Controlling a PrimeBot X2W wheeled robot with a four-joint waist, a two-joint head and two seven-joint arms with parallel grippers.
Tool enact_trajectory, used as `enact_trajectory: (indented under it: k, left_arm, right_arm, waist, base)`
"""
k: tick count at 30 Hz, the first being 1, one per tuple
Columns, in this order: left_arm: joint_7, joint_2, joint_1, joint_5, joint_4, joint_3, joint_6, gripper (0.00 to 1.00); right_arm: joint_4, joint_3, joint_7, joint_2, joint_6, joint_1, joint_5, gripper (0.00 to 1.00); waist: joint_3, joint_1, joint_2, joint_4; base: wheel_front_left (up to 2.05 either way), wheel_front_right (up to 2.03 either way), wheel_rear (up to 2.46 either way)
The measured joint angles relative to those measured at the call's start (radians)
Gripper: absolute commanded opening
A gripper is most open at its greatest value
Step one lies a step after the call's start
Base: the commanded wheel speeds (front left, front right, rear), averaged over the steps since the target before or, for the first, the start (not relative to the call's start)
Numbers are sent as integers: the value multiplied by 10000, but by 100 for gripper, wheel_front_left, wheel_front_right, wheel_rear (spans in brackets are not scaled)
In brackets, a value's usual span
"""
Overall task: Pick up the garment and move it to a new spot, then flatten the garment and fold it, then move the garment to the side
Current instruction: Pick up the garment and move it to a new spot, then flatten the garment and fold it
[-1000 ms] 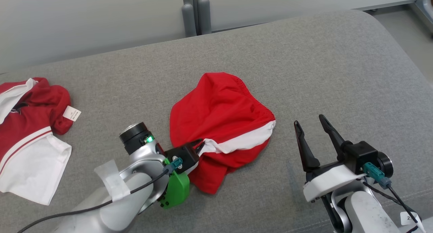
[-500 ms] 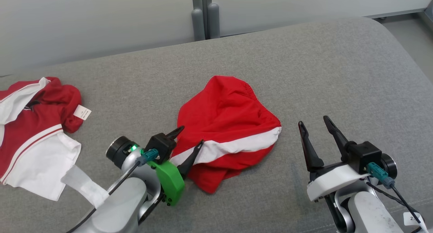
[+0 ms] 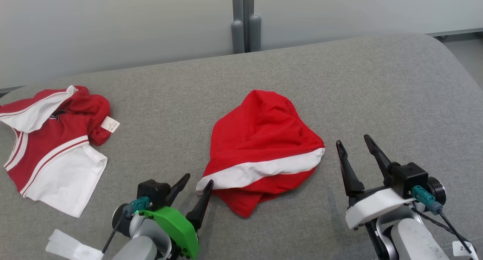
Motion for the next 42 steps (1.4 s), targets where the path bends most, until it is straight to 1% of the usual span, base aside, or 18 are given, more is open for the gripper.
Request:
enact_trajectory:
  k: [5,11,14,22,25,29,38,39,40,41,42]
  left_arm:
    - [0,6,350,-92,19,-82,-23,100]
    - [0,10,402,-90,370,-255,-71,100]
    - [0,-65,421,-209,537,-173,-71,100]
    - [0,-96,397,-268,1175,142,0,100]
    - [0,-104,382,-268,1310,180,2,100]
    - [0,-136,341,-268,1601,255,161,100]
    - [-31,-374,11,-259,1831,280,171,100]
    - [-31,-374,-33,-230,1870,291,203,91]
    - [-33,-376,-76,-192,1904,303,247,73]
    - [-33,-382,-105,-178,1937,313,257,45]
    - [-33,-384,-128,-167,1981,303,257,31]
  right_arm:
    - [10,10,0,-6,12,1,-2,100]
    - [71,144,0,-2,157,0,-23,100]
    - [82,173,0,-4,221,-3,-35,100]
    - [94,130,0,-23,232,-11,-50,100]
    - [94,109,0,-40,232,-12,-50,100]
    - [90,88,0,-50,232,-18,-50,100]
    - [88,8,0,-111,232,-21,-81,100]
    - [88,8,0,-111,232,-21,-82,100]
    - [88,10,0,-111,232,-22,-82,100]
    - [88,8,0,-111,232,-23,-82,100]
    - [88,8,0,-111,232,-24,-82,100]
  waist:
    - [-48,0,0,9]
    - [-61,0,0,-91]
    - [-47,0,0,-214]
    - [98,0,0,-633]
    - [146,0,0,-701]
    - [231,0,0,-803]
    - [336,0,0,-825]
    - [344,0,0,-821]
    - [350,0,0,-816]
    - [356,0,0,-812]
    - [360,0,0,-807]
  base:
    - [0,0,0]
    - [0,0,0]
    - [0,0,0]
    - [0,0,0]
    - [0,0,0]
    - [0,0,0]
    - [0,0,0]
    - [0,0,0]
    - [0,0,0]
    - [0,0,0]
    - [0,0,0]
